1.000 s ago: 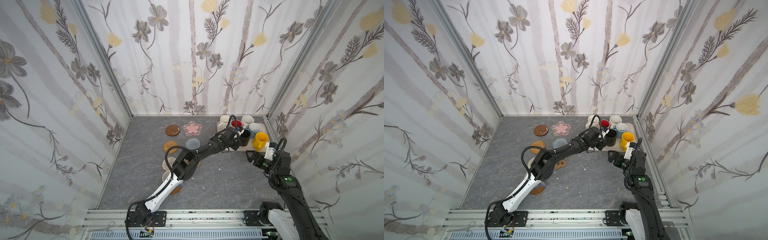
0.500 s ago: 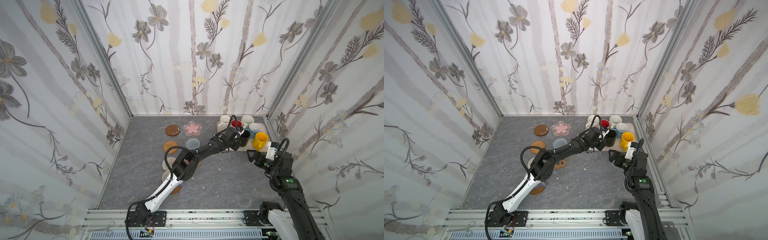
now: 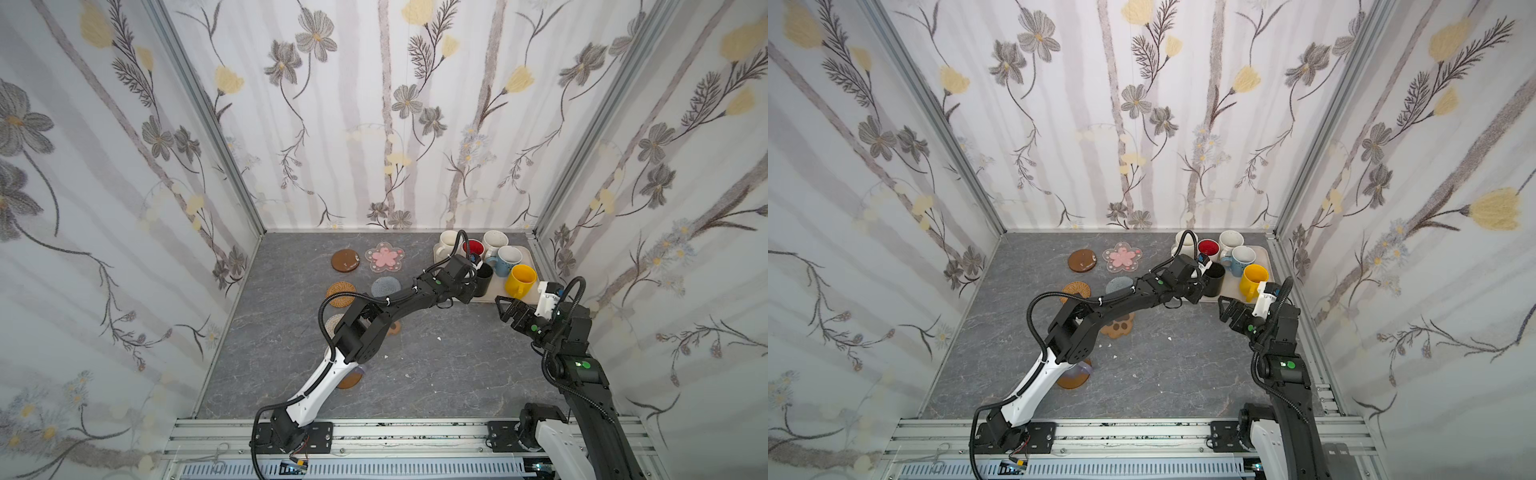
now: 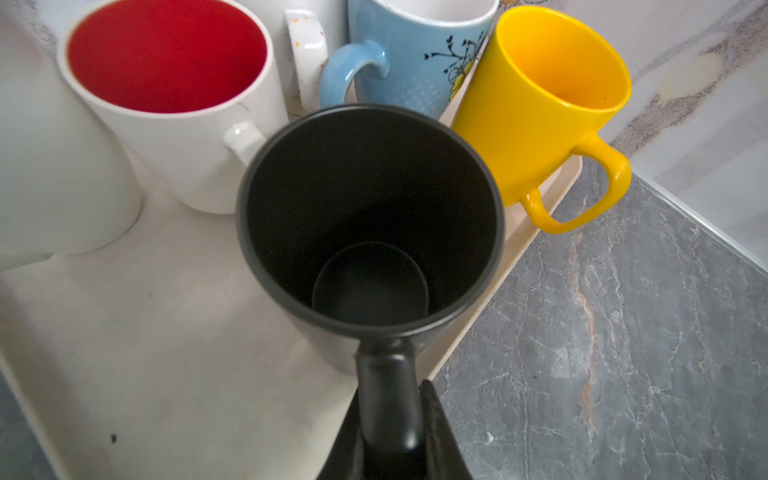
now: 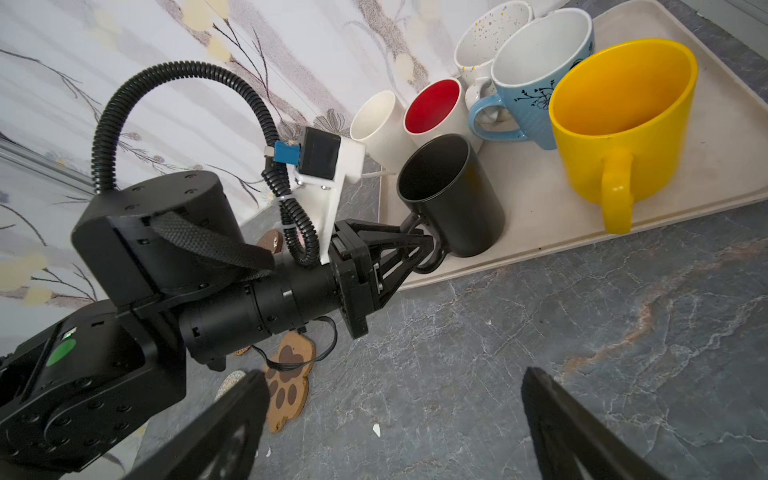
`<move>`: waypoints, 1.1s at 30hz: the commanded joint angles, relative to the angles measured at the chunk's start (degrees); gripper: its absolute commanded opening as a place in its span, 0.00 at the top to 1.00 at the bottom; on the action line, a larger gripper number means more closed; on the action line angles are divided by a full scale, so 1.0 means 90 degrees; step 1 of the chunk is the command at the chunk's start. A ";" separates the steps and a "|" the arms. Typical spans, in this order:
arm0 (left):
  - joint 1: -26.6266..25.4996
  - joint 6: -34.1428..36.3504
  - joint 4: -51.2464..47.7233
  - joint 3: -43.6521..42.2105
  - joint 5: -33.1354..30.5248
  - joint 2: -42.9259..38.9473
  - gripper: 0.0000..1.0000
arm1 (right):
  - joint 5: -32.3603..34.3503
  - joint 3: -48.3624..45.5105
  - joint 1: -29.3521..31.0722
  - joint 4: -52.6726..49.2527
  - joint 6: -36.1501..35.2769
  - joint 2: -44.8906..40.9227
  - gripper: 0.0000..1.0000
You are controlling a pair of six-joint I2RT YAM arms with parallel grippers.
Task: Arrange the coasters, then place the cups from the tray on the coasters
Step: 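Lift the black mug and carry it toward the cork paw coaster, then lower the black mug onto the cork paw coaster with left gripper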
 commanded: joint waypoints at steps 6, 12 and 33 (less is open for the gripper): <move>0.0013 -0.0064 0.1017 -0.2028 -0.0356 -0.2748 1.00 | -0.0362 -0.0090 -0.0005 0.0667 0.0062 0.0082 0.05; 0.0203 0.0019 0.1610 -0.4001 -0.0164 -0.4186 1.00 | -0.0679 -0.0159 0.0029 0.1145 0.0121 0.0288 0.05; 0.1644 0.1182 0.1148 -0.8442 0.0983 -0.8428 1.00 | -0.0737 0.0222 0.0919 0.2411 0.0344 0.1608 0.07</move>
